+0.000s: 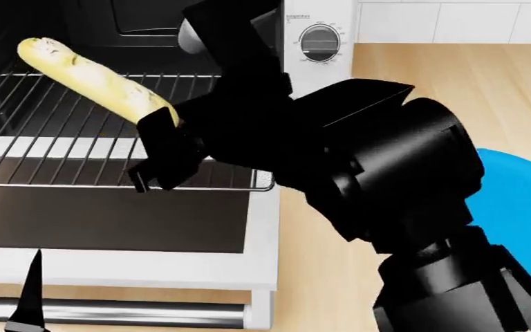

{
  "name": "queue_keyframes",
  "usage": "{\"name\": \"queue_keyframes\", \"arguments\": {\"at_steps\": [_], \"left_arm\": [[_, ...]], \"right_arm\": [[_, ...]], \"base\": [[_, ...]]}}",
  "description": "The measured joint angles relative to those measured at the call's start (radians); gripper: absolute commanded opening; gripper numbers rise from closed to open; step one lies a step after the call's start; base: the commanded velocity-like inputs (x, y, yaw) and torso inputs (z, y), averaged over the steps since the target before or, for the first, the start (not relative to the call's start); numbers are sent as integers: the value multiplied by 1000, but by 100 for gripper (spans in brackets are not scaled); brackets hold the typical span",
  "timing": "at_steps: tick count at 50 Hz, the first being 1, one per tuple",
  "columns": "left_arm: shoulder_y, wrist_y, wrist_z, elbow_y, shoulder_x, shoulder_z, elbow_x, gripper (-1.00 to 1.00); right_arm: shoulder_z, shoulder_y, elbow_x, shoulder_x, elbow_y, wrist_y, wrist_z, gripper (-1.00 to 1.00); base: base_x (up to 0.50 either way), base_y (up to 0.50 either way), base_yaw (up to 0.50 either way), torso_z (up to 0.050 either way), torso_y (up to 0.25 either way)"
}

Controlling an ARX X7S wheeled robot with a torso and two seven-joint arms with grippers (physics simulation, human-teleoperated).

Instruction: Pick the baguette from the rack and place it on the plate on the counter.

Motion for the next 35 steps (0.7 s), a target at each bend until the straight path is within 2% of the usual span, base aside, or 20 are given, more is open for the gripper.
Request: {"name": "queue_keyframes", "arguments": {"at_steps": [17,27,35], "left_arm": [[5,20,2,-11,-2,15,5,100],[-1,20,0,-11,-3,25,6,100],[-2,25,-1,-15,-3,33,9,100]], "right_arm": [[286,-164,123,120,-455,275,246,-100],[447,-235,203,180,-609,394,376,-100],[560,-274,350,231,-677,449,547,-100]], "base": [[0,0,0,0,0],[0,0,0,0,0],[0,0,0,0,0]]}}
